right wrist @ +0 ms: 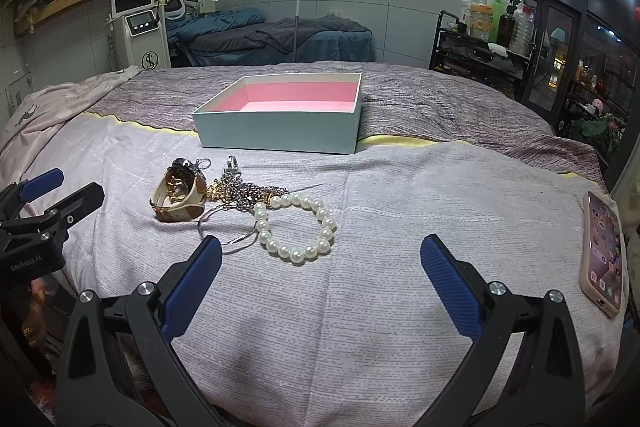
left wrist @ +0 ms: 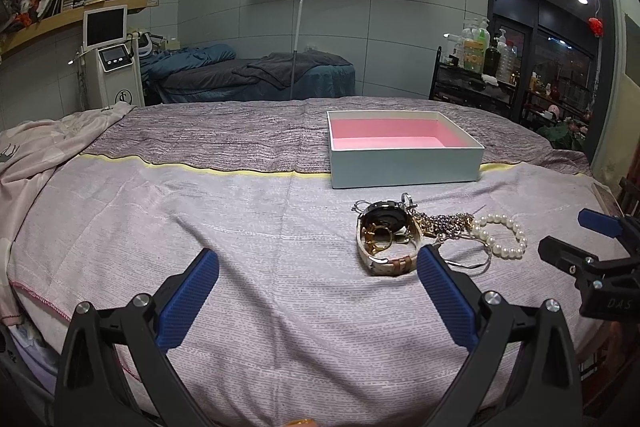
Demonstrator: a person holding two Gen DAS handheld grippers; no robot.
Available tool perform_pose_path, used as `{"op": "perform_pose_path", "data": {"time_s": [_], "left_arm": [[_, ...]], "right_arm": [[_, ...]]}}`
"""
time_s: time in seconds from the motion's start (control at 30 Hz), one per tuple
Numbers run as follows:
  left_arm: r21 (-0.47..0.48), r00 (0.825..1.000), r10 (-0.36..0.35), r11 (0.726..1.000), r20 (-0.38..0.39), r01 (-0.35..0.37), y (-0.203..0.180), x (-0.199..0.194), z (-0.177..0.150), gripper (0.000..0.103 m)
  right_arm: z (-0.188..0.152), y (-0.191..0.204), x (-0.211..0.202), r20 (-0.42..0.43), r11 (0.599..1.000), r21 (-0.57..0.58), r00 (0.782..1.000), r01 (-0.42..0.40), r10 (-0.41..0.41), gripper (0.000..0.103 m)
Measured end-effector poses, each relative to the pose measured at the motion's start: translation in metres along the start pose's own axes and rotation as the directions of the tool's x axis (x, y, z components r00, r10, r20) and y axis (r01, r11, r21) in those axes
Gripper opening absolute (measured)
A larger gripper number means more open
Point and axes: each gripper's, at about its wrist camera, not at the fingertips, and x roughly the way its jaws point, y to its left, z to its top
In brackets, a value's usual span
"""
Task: Organize jewelry
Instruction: 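Grasp the cream-strap watch with the left gripper while the right gripper grasps the pearl bracelet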
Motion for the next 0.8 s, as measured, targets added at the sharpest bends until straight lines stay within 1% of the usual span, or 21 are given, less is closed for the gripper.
{"op": "perform_pose_path", "data": {"time_s": [0.1,0.13,0.17,0.2,0.27,0.37,0.43,0.5,0.57,0.6,0.67,0.73,0.8], "left_arm": [[0.038,0.994,-0.035,0.999,-0.101,0.039,0.003,0.017,0.005,0.097],[0.052,0.994,-0.027,0.998,-0.106,0.033,0.004,0.020,0.006,0.097],[0.058,0.996,-0.011,0.998,-0.090,0.016,0.005,0.020,0.009,0.097],[0.057,0.997,-0.018,0.998,-0.079,0.023,0.006,0.021,0.012,0.097],[0.050,0.993,-0.078,0.995,-0.091,0.083,0.007,0.024,0.021,0.097],[0.065,0.987,-0.095,0.992,-0.129,0.104,0.003,0.037,0.030,0.097],[0.082,0.980,-0.111,0.989,-0.163,0.125,-0.001,0.047,0.032,0.096],[0.084,0.973,-0.146,0.983,-0.180,0.163,-0.005,0.054,0.033,0.089],[0.070,0.962,-0.170,0.979,-0.215,0.189,-0.006,0.062,0.033,0.073],[0.069,0.957,-0.171,0.979,-0.236,0.192,-0.007,0.068,0.034,0.070],[0.071,0.945,-0.169,0.978,-0.281,0.196,-0.009,0.078,0.034,0.055],[0.062,0.932,-0.183,0.975,-0.313,0.212,-0.009,0.084,0.032,0.049],[0.054,0.922,-0.194,0.973,-0.336,0.225,-0.008,0.087,0.030,0.045]], "right_arm": [[0.009,-0.008,0.008,-0.022,1.000,0.012,1.000,-0.019,0.019,0.098],[0.012,-0.010,0.011,-0.032,1.000,0.014,0.999,-0.018,0.019,0.098],[0.015,-0.011,0.014,-0.045,1.000,0.012,0.999,-0.018,0.018,0.098],[0.018,-0.012,0.018,-0.060,1.000,0.010,0.998,-0.011,0.011,0.098],[0.023,-0.015,0.026,-0.086,1.000,0.013,0.996,-0.009,0.010,0.097],[0.029,-0.018,0.039,-0.125,1.000,0.021,0.992,-0.018,0.020,0.091],[0.031,-0.017,0.046,-0.145,1.000,0.012,0.989,-0.016,0.017,0.082],[0.033,-0.018,0.051,-0.154,1.000,0.004,0.988,-0.016,0.016,0.080],[0.035,-0.018,0.053,-0.157,1.000,0.002,0.988,-0.014,0.014,0.078],[0.036,-0.018,0.054,-0.159,1.000,0.002,0.987,-0.016,0.016,0.076],[0.037,-0.018,0.058,-0.168,1.000,-0.003,0.986,-0.019,0.019,0.071],[0.037,-0.018,0.061,-0.179,1.000,-0.009,0.984,-0.021,0.019,0.066],[0.037,-0.019,0.063,-0.186,1.000,-0.008,0.982,-0.025,0.023,0.064]]}}
